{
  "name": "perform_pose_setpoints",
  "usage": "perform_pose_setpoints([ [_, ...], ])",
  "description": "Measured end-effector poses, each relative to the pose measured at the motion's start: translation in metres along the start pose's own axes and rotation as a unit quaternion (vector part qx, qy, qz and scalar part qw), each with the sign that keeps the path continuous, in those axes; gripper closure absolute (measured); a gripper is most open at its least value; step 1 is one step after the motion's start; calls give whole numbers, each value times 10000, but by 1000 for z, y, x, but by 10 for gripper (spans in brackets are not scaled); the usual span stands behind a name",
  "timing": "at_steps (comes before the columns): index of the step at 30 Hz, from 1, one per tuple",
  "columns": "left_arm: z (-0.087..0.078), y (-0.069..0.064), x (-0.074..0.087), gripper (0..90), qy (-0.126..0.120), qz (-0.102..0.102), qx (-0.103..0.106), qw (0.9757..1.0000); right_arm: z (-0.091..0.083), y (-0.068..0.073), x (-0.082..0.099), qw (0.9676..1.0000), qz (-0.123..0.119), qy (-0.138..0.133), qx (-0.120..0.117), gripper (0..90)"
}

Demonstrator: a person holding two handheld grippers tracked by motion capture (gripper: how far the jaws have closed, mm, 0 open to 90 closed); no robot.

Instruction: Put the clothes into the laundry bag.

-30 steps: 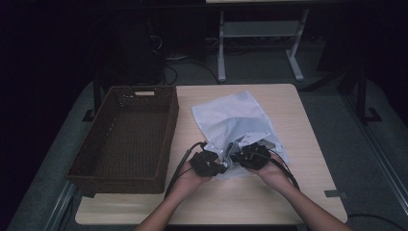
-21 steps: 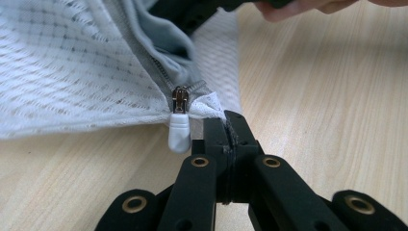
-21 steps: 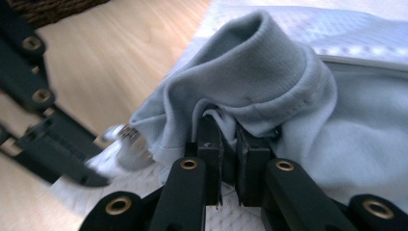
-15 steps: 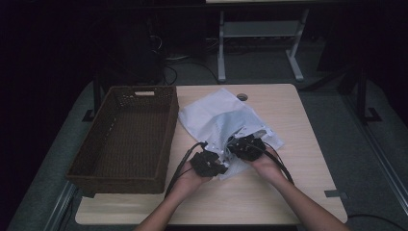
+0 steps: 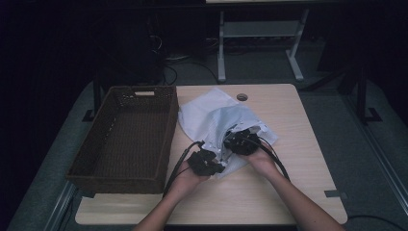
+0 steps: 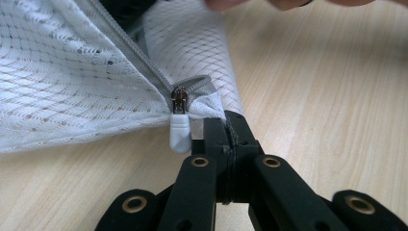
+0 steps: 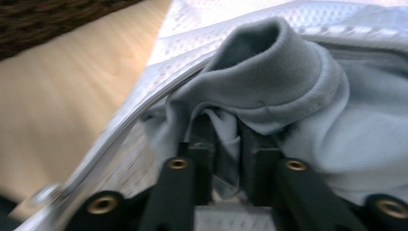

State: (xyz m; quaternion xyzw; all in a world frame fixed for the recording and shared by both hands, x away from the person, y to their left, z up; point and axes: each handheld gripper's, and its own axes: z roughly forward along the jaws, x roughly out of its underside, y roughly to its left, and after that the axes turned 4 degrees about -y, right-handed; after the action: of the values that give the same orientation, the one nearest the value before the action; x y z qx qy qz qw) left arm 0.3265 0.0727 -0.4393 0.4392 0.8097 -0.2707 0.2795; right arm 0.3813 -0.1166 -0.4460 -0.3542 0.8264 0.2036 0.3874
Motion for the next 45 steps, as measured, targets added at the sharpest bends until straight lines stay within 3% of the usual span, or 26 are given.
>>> perform_pose_setpoints([
  [4, -1, 0, 0, 892, -19, 7, -3, 10000, -11, 2, 1, 9997, -116, 93, -169, 632],
  [7, -1, 0, 0, 892, -21, 3, -16, 10000, -35, 6, -3, 9990, -313, 116, -304, 578],
  [10, -1, 1, 0, 891, -26, 0, -23, 10000, -54, 4, -8, 9989, -352, -47, -299, 570],
  [15, 0, 0, 0, 891, 14, 38, -39, 10000, -65, -4, -18, 9991, -273, -277, -183, 544],
  [17, 0, 0, 0, 891, 12, 46, -46, 10000, -61, -8, -24, 9990, -244, -321, -189, 544],
  [18, -2, 0, 1, 891, -34, 16, -53, 10000, -53, -9, -26, 9991, -288, -122, -283, 646],
  [19, -2, 0, 1, 891, -34, 16, -53, 10000, -53, -9, -26, 9991, -288, -122, -283, 646],
  [20, -2, 0, 1, 891, -41, 9, -50, 10000, -49, -8, -25, 9989, -338, 84, -325, 690],
  [22, -3, 1, 1, 891, -46, -12, -24, 10000, -37, -5, -16, 9978, -451, 342, -350, 868],
  [28, -3, -1, 0, 892, -25, 36, -1, 10000, -9, 5, -6, 9965, -519, 494, -427, 879],
  [32, -1, -2, 1, 892, 40, 70, 30, 10000, 11, 3, -10, 9989, -347, 132, -292, 882],
  [36, -2, 0, 2, 892, 101, 50, 25, 9999, 21, 1, -12, 9993, -254, 16, -258, 882],
  [41, -1, 1, 3, 891, 108, 7, 30, 9999, 19, 1, -10, 9993, -194, -18, -305, 867],
  [45, 0, 1, 3, 891, 111, 13, 17, 9999, 5, 1, -9, 9990, -232, -6, -394, 766],
])
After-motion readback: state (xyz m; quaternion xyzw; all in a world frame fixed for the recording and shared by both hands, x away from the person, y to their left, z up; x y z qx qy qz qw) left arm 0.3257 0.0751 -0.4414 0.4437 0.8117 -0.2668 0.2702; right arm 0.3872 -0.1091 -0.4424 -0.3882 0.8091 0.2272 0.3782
